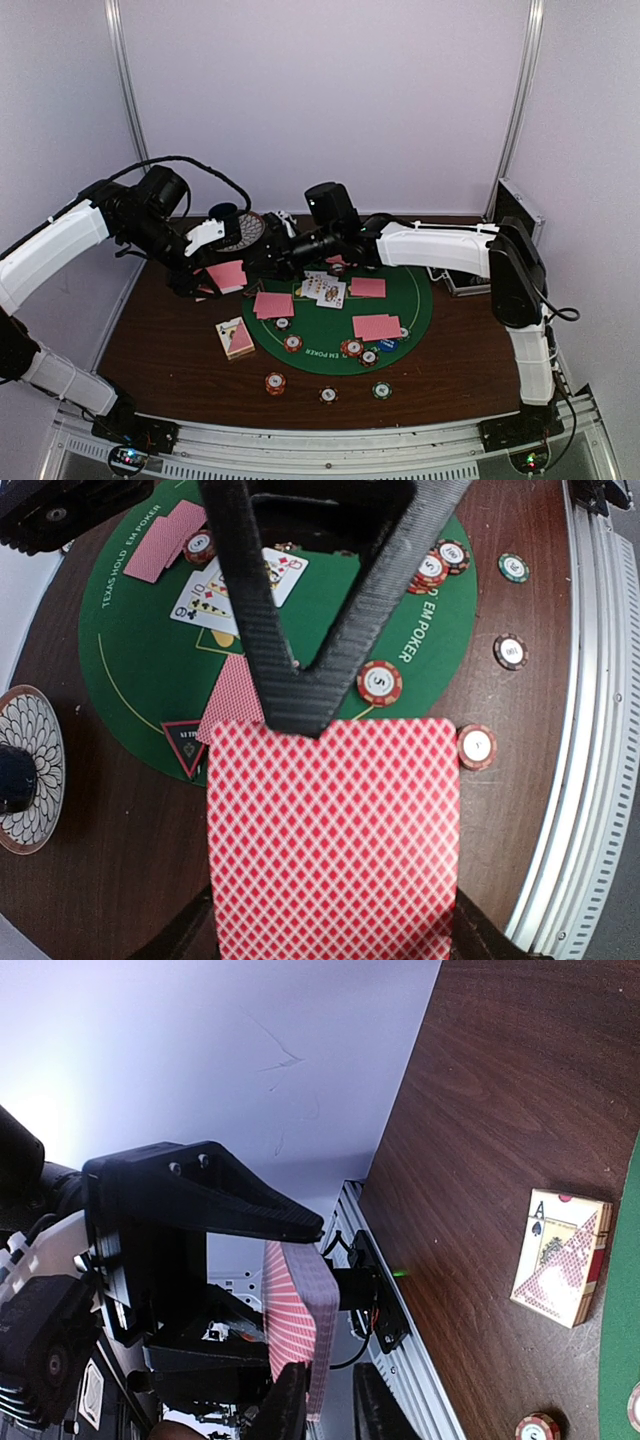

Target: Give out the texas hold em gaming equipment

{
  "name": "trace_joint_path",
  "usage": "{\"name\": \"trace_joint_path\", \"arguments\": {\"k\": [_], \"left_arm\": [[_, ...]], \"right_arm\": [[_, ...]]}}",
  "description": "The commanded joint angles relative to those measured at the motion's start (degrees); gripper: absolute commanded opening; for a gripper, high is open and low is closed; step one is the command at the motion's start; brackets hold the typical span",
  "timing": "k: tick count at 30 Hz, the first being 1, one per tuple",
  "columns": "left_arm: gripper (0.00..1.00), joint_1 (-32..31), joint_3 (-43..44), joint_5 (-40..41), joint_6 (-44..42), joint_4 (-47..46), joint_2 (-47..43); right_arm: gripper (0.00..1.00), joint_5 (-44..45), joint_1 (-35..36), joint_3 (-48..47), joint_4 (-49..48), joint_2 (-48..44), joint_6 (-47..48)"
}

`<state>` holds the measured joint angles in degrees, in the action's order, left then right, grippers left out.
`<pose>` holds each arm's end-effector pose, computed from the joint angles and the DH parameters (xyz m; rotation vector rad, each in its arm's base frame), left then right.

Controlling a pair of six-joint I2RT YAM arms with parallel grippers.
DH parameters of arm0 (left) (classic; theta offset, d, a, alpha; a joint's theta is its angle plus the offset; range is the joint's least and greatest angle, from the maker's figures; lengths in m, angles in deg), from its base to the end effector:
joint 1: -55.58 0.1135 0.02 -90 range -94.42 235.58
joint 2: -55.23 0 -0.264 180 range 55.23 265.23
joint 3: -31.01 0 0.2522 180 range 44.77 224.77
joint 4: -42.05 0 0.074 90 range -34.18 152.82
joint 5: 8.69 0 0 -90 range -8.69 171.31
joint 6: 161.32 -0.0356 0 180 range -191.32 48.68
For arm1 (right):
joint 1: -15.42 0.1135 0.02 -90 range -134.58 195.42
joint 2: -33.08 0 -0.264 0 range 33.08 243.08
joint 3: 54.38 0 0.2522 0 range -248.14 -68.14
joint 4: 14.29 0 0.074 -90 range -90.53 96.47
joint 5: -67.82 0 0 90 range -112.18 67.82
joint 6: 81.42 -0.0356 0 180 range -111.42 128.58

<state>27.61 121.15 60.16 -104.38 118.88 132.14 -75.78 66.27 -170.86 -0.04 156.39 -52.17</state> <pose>0.2178 -0.1302 0.3323 1.4346 2.2073 -0.4631 0.2961 0.4091 0.2699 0.5902 -2.3376 -1.9397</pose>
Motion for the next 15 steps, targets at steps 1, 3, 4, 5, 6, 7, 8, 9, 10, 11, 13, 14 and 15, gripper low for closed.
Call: {"name": "trace_joint_path", "arguments": {"k": [1,3,4,5,6,7,8,9,10,11,13,14,15], "left_arm": [[0.0,0.0,0.1,-0.4,-0.1,-1.5,-0.9],[0.0,0.0,0.1,-0.3,-0.2,-1.5,-0.9],[0.0,0.0,0.1,-0.4,-0.2,-1.5,-0.9],[0.0,0.0,0.1,-0.4,-0.1,-1.5,-0.9],[0.0,0.0,0.0,-0.4,-0.2,-1.5,-0.9],[0.0,0.0,0.0,-0.5,-0.1,-1.5,-1.0],[0.0,0.0,-0.1,-0.4,-0.2,-1.5,-1.1],[0.0,0.0,-0.1,-0.3,-0.1,-1.5,-1.1],[0.0,0.0,-0.2,-0.4,-0.2,-1.5,-1.1],[0.0,0.0,-0.2,-0.3,-0.2,-1.5,-1.0],[0.0,0.0,-0.1,-0.1,-0.2,-1.5,-1.0],[0.0,0.0,-0.1,-0.2,-0.2,-1.5,-0.9],[0.0,0.0,-0.1,-0.1,-0.2,-1.5,-0.9]], "right_arm": [[0.18,-0.3,0.0,0.3,-0.3,-2.0,-1.1],[0.18,-0.8,0.1,0.3,-1.1,-1.6,-1.9],[0.18,-1.2,0.2,0.3,-2.3,-1.4,-2.4],[0.18,-1.7,0.2,0.3,-3.2,-1.2,-3.2],[0.19,-2.1,0.3,0.5,-4.2,-0.9,-3.9],[0.2,-2.2,0.4,0.6,-4.7,-0.8,-4.3],[0.2,-2.2,0.4,0.6,-4.8,-0.7,-4.4],[0.21,-2.4,0.5,0.6,-5.1,-0.7,-4.4],[0.21,-2.5,0.5,0.6,-5.2,-0.7,-4.6],[0.22,-2.7,0.6,0.6,-5.4,-0.9,-4.7],[0.22,-3.0,0.6,0.6,-5.8,-0.9,-4.9],[0.21,-3.1,0.6,0.6,-5.9,-0.9,-4.9],[0.21,-3.2,0.6,0.5,-5.8,-0.9,-4.9]]}}
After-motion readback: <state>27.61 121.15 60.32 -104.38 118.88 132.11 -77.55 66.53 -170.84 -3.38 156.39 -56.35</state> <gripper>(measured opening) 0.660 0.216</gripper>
